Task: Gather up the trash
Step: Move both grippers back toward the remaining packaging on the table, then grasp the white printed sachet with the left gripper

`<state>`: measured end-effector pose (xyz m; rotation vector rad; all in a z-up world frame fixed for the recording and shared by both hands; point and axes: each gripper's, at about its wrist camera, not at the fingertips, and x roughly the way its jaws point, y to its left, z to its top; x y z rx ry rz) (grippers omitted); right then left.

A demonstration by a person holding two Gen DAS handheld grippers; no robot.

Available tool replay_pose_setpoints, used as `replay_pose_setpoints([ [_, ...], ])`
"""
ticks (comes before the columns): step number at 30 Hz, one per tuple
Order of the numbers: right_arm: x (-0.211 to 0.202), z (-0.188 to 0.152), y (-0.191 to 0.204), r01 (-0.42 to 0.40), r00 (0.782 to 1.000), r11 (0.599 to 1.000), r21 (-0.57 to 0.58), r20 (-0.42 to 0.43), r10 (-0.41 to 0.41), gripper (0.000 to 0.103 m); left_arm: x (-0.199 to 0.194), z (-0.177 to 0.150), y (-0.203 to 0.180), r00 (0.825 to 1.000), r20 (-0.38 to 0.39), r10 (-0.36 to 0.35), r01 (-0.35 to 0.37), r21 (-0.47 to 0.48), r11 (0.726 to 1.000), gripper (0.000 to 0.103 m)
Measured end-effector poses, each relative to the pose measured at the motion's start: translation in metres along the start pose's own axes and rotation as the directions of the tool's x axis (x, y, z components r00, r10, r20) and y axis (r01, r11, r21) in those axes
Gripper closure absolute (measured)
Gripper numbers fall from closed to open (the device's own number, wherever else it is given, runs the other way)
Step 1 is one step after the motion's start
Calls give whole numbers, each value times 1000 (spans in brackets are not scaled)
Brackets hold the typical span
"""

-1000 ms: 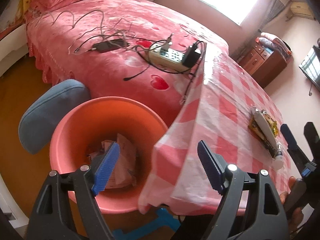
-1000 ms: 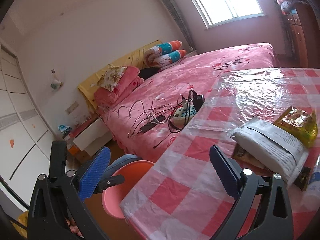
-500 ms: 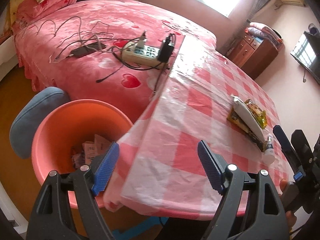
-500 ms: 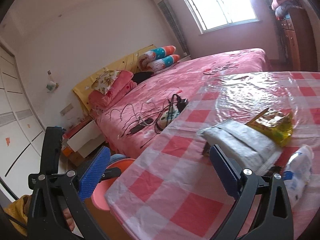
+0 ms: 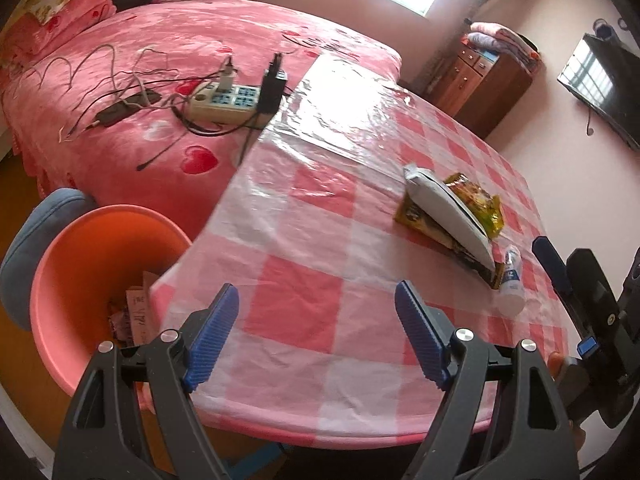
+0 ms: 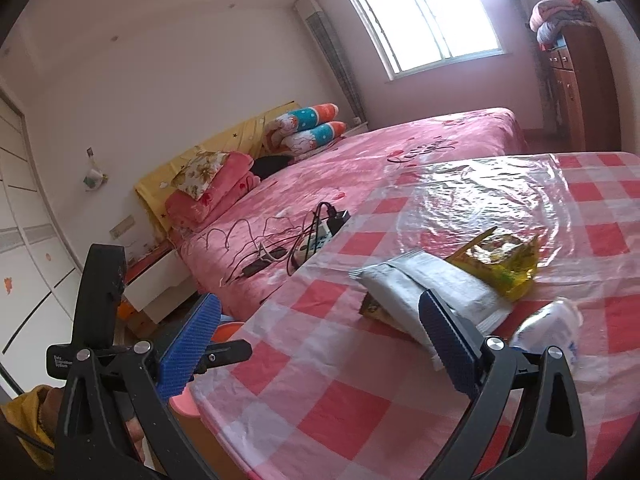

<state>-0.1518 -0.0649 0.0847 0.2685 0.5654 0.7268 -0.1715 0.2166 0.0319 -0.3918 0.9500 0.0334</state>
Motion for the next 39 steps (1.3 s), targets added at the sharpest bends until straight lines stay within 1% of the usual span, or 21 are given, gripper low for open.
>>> replay_pose_setpoints([
  [2,-3,1,-5,23,1000,1000,1,-4,-23,5,2,0,-6,1000,-6,-4,4,7,1000,22],
  [6,-10,4,-16,40,999,999,23,4,-40,5,5,0,-18,1000,-13,-8,8,24,1000,22],
  [9,-13,6,-25,37,999,998,41,-1,-37,5,8,0,-28,1000,-22,-14,15,38,999,22],
  [12,-19,7,-35,36,999,997,65,18,-38,5,10,-2,-39,999,-31,-19,21,61,998,22],
  [15,-28,8,-52,42,998,994,98,40,-46,5,10,-3,-50,999,-33,-10,13,86,996,22],
  [19,-38,9,-75,66,996,987,144,52,-74,5,11,-3,-61,999,-37,-18,22,95,995,21],
  [22,-48,8,-92,88,993,981,175,64,-100,5,15,-1,-66,998,-55,-43,47,80,996,20],
  [26,-59,10,-112,103,989,970,218,80,-123,5,22,2,-76,990,-82,-113,116,31,993,20],
  [28,-62,10,-120,104,988,966,237,84,-127,5,27,4,-85,984,-99,-151,153,14,988,20],
  [31,-68,12,-130,110,988,961,253,80,-134,5,37,7,-101,969,-123,-214,214,-12,977,20],
  [33,-71,14,-134,128,985,959,251,76,-151,5,44,10,-112,962,-131,-238,237,-23,971,20],
  [36,-75,16,-139,170,979,954,248,64,-191,5,55,15,-126,959,-128,-254,251,-35,967,20],
  [39,-80,16,-147,201,972,943,265,62,-225,5,67,23,-139,966,-118,-229,227,-33,973,21],
])
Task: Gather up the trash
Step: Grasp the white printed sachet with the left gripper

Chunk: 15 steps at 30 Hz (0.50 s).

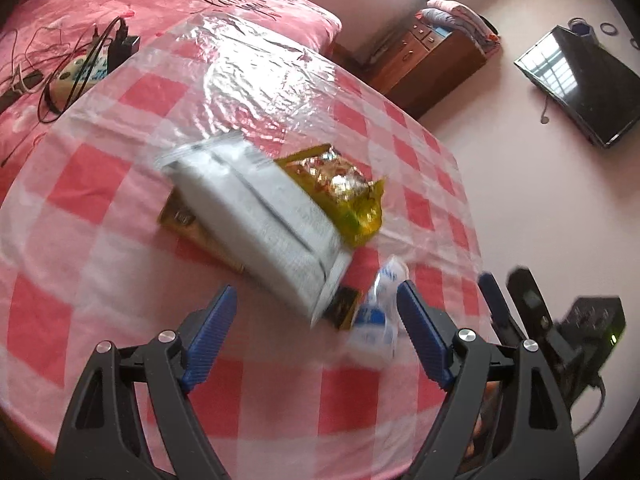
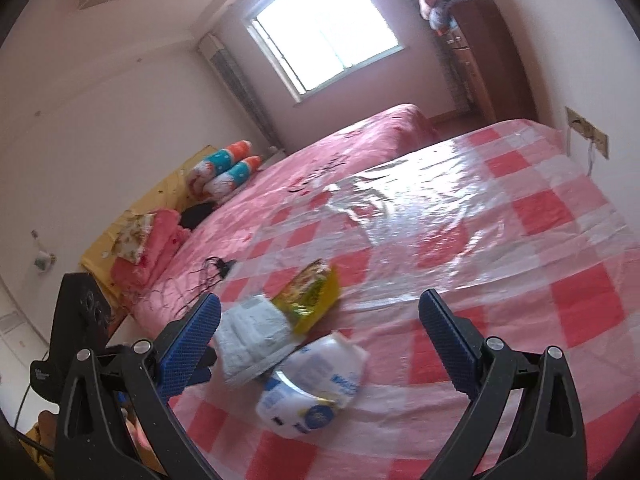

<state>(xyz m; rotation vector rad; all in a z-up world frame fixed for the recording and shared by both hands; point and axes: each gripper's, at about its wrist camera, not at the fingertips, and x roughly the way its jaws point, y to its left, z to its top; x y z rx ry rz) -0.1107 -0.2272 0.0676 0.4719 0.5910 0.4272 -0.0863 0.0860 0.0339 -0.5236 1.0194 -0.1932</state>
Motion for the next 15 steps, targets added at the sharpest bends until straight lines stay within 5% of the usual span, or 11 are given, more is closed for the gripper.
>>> replay_pose_setpoints([
  [9,2,0,-19,15,999,999,46,-43,-13,5,33,37,-17,994,30,102,-103,46,994,20],
  [15,12,-5,-19,33,992,999,30,-122,-29,5,53,54,-24,974,35,225,-228,112,967,19],
])
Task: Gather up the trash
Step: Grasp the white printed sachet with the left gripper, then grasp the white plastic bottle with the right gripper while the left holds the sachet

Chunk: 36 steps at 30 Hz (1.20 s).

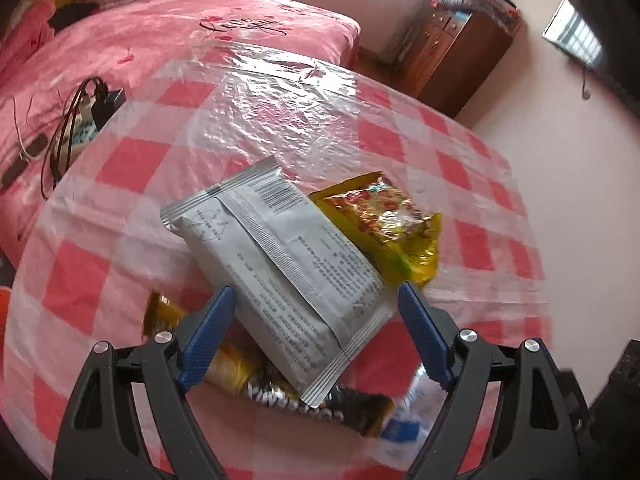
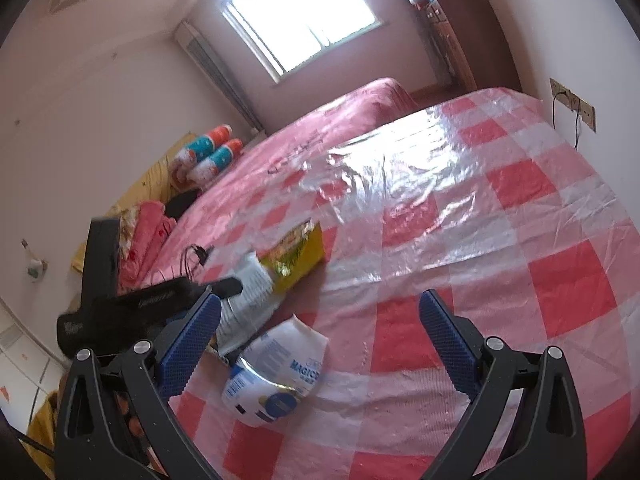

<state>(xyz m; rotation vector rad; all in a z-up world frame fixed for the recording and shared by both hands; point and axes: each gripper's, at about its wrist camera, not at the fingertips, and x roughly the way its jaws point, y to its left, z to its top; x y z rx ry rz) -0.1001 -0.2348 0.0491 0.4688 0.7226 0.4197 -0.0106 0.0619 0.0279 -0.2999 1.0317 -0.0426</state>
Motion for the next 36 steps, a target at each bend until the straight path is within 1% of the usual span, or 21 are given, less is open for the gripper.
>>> replay_pose_setpoints([
  [2,4,-2,3,11,1000,1000,-11,-28,-11,5,7,4,-3,999,-12,31,-30,24,999,19],
  [5,6,-4,5,2,999,1000,-17,-45,-3,5,18,8,-9,996,-21,87,-85,58,995,18],
  [8,6,-5,6,-7,998,1000,-18,-55,6,5,27,10,-10,991,-43,130,-128,58,990,18],
  [16,11,-10,15,-54,995,998,-42,-92,50,5,38,24,-6,988,-54,146,-146,11,989,13],
  [18,12,-11,16,-57,994,997,-45,-99,53,5,40,29,-5,987,-62,148,-149,-13,989,13],
  [21,13,-11,15,-61,993,997,-40,-104,57,5,40,36,0,989,-75,127,-132,-68,989,13],
  [23,14,-10,14,-64,992,997,-35,-107,60,5,44,40,3,988,-83,129,-136,-92,986,13],
  [25,16,-11,14,-70,991,997,-34,-114,65,5,47,44,3,988,-75,138,-146,-100,984,12],
  [28,19,-11,15,-79,989,996,-38,-129,73,5,54,50,-1,984,-65,166,-172,-86,981,12],
  [33,26,-15,19,-115,980,993,-39,-167,107,5,63,54,-9,972,-44,230,-231,-11,973,12],
  [36,30,-18,23,-122,977,991,-45,-183,112,5,62,51,-11,971,-22,239,-239,10,971,12],
])
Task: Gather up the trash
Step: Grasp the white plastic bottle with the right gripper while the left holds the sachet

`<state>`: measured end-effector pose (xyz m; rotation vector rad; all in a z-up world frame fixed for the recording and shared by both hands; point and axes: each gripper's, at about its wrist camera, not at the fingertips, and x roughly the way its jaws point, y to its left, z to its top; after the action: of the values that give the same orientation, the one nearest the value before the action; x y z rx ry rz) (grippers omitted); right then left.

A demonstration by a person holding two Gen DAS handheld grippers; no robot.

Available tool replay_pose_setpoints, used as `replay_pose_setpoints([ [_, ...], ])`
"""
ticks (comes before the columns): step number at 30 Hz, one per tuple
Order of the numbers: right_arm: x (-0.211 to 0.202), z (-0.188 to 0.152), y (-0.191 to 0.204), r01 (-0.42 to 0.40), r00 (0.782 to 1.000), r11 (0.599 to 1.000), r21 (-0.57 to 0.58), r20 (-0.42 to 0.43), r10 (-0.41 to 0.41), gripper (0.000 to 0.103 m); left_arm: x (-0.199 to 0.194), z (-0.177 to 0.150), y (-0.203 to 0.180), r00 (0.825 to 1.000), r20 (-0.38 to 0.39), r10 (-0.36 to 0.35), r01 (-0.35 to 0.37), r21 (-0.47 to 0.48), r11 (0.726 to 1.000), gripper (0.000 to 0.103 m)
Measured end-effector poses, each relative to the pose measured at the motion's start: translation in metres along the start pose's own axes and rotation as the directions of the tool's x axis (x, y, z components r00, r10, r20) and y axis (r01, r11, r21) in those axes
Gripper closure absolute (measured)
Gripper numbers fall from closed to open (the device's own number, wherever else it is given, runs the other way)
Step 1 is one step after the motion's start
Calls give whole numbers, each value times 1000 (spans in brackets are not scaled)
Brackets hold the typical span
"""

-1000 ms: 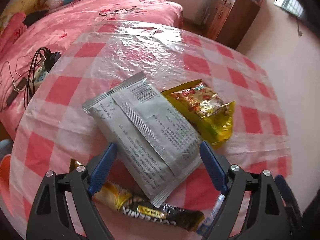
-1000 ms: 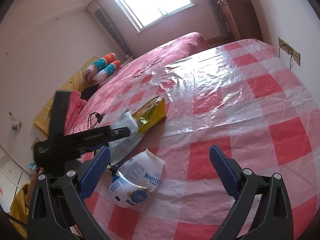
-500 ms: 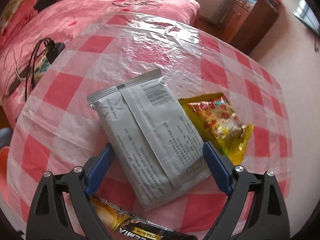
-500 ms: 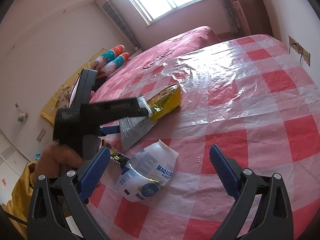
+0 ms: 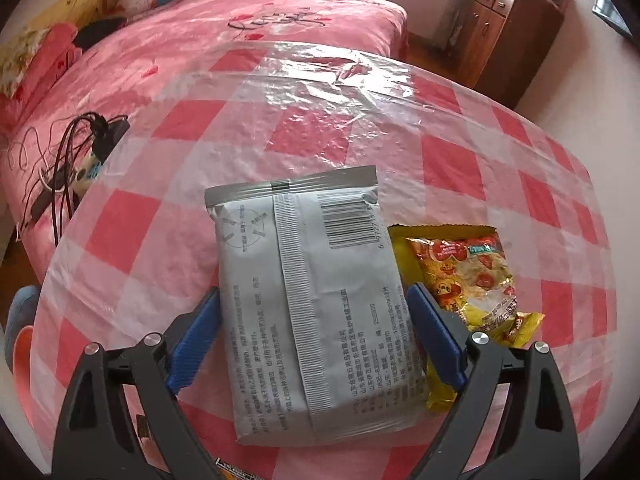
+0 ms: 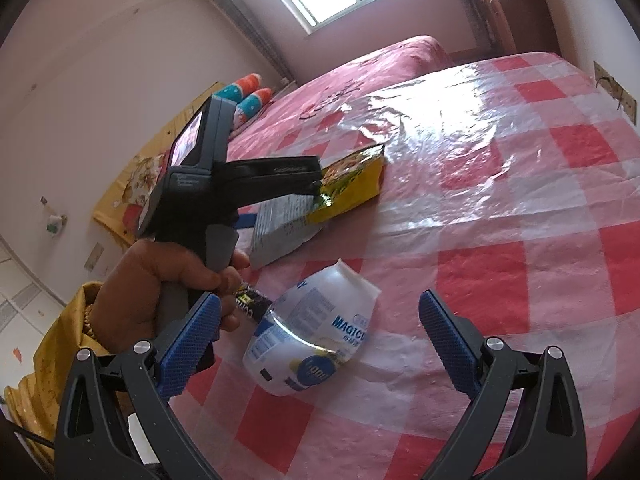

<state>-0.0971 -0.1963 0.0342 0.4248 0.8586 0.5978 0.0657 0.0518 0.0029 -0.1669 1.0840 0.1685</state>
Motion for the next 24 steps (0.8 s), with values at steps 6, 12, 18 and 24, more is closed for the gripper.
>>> replay_pose_setpoints([
  [6,6,-1,3,-57,998,998,22,-30,58,5,-4,-2,4,1000,11,-13,13,9,1000,21],
  [12,17,-4,4,-10,998,1000,23,-63,12,6,-7,-3,11,999,16,-36,36,18,999,24],
  [18,24,-5,6,11,996,1000,-8,-86,-12,21,-15,-9,22,998,23,-58,57,23,998,25],
  [24,34,-6,14,30,995,999,-42,-93,-34,21,-34,-18,33,995,62,-75,72,47,996,25],
])
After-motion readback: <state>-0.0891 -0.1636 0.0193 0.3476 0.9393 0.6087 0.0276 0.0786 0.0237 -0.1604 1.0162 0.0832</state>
